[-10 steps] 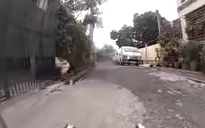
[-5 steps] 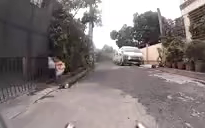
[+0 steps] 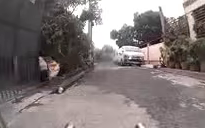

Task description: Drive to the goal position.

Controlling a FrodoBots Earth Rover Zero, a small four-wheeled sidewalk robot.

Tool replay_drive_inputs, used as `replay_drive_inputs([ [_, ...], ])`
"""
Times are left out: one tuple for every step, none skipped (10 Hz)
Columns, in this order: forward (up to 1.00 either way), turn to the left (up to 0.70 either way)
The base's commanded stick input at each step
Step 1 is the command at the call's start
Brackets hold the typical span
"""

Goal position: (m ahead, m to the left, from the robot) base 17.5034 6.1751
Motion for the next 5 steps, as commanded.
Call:
replay_drive_inputs([
  [0.7, 0.0],
  [0.7, 0.0],
  [0.7, 0.0],
  [0.7, 0.0],
  [0.7, 0.0],
])
